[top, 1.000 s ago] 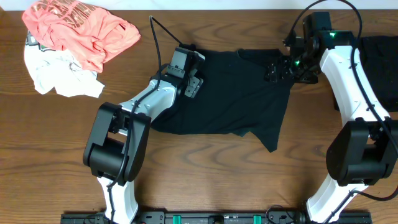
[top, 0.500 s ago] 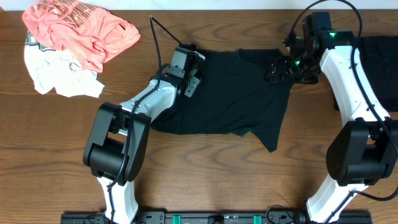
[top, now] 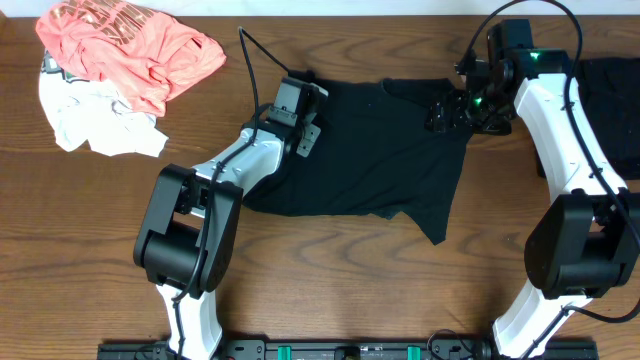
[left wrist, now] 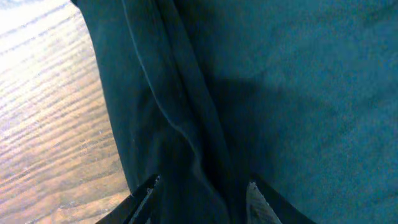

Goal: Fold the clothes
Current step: 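Pull the left corner leftward with the left gripper to smooth shirt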

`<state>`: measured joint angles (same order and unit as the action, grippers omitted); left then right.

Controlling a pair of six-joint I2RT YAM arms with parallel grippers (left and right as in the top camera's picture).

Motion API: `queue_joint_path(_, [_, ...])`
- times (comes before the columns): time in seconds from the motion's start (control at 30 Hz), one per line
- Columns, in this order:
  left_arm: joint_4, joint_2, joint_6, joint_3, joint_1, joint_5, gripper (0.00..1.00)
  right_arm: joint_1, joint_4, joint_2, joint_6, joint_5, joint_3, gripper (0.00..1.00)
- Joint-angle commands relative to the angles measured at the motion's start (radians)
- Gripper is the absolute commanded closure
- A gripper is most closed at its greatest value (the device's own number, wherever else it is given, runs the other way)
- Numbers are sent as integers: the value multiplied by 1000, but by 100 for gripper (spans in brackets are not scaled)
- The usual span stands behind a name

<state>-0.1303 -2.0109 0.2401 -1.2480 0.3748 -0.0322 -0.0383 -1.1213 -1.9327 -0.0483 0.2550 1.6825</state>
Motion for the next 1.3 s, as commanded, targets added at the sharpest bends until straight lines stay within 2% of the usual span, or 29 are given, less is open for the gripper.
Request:
queue_joint_path(0.0, [-2,-11,-10,19,-2,0,56,-10,0,9,-6,11,11,1])
queue_joint_path(0.4, [2,-15,-17,37,-2,-1,57,-10,0,9,-6,11,11,1])
queue_joint_path(0.5, [8,-23,-17,37,-2,0,78,-10,-1,9,-6,11,11,1])
queue_joint_path(0.63, [8,-31,-18,37,-2,0,93,-10,-1,9,-6,11,11,1])
queue_joint_path(0.8, [35,-31,-20,36,-15,-37,94,-10,0,9,-6,11,11,1])
queue_joint_path(0.97, [50,-28,-101,18,-76,-96,94,-10,-1,9,-3,11,11,1])
queue_joint_path(1.27, [34,-16,-364,12,-255,-83,93,-10,0,9,2,11,11,1])
